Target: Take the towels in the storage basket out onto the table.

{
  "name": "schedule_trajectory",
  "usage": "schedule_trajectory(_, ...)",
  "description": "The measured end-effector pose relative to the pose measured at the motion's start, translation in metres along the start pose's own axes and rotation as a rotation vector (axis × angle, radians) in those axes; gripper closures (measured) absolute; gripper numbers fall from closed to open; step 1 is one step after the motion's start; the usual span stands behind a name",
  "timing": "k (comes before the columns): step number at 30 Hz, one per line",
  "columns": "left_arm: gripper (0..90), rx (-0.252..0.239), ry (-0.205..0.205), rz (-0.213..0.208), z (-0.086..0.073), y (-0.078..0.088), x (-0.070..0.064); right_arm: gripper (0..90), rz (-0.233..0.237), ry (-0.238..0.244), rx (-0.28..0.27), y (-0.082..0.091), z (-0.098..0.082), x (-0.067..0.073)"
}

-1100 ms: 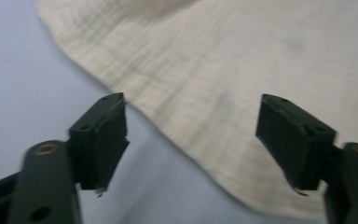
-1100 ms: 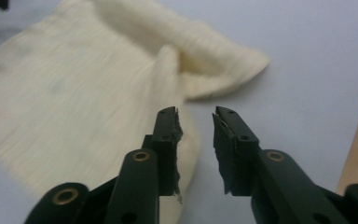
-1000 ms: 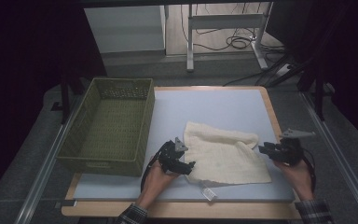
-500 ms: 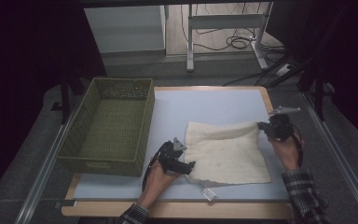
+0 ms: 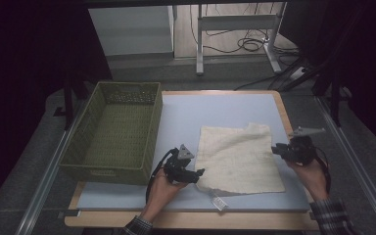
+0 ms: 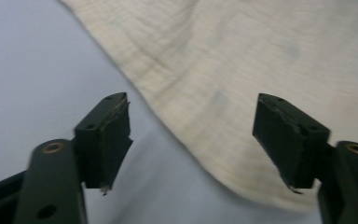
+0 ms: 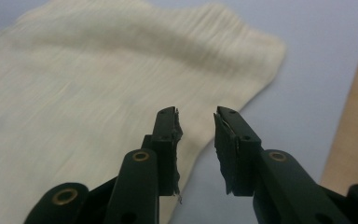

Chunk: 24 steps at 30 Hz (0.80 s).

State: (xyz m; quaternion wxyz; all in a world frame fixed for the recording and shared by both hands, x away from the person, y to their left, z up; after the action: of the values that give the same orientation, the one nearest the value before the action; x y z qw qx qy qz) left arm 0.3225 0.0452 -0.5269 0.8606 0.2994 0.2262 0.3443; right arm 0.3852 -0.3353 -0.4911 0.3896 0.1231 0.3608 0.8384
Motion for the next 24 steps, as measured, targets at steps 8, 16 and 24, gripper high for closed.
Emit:
schedule_trajectory(8,48.0,0.048,0.019,-0.122,-0.017,0.016,-0.013,71.1,0.078,-0.004,0.026,0.037,-0.054,0.038)
schedule_trajectory(16,47.6,0.083,0.044,-0.162,-0.030,0.005,-0.016,62.7,0.088,-0.020,0.033,0.043,-0.082,0.052)
schedule_trajectory(24,86.8,0.103,-0.031,-0.150,-0.025,-0.005,-0.023,88.0,0.056,0.061,0.029,0.035,-0.080,0.067)
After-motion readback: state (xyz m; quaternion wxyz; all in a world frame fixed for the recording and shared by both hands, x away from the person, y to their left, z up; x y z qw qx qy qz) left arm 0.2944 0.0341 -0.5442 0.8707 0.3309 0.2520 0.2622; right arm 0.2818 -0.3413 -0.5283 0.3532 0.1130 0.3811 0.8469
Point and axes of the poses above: each handheld gripper's, and its own axes: y roughly backward along the jaws, z roughly out of its top, x roughly to its left, the point moved 2 cm from there along -y, roughly forward along the jaws, and after that the axes turned 8 degrees about y, right-handed, at the moved point
